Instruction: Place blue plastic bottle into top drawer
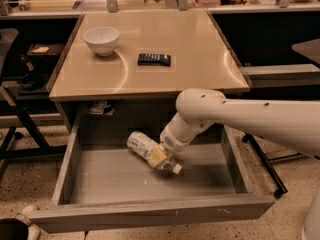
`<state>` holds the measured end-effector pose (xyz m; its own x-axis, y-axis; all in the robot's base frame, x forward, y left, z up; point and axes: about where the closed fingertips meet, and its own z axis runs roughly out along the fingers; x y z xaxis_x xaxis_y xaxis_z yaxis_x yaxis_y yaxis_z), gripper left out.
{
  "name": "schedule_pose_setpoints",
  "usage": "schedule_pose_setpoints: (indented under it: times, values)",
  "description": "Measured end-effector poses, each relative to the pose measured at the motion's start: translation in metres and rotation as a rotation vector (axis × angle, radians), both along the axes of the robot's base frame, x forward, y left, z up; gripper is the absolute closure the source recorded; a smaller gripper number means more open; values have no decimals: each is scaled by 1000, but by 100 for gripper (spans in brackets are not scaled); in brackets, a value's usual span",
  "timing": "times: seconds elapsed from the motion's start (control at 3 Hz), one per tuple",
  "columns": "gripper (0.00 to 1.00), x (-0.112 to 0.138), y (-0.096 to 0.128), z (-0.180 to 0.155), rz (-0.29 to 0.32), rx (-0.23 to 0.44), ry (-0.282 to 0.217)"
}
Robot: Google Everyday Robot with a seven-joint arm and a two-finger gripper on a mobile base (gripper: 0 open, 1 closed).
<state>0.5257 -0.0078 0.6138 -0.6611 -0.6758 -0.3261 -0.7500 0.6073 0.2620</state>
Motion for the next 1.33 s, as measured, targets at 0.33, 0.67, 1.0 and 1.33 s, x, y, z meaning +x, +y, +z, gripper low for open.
schedule_pose_setpoints:
  times: [0.33, 0.67, 1.0, 1.33]
  values:
    - [0, 0, 0, 0, 0, 0, 0]
    - [0, 0, 0, 0, 0, 0, 0]
    - [0, -2, -8, 28, -18, -12, -18]
    - [0, -23, -42, 83, -87, -77, -37]
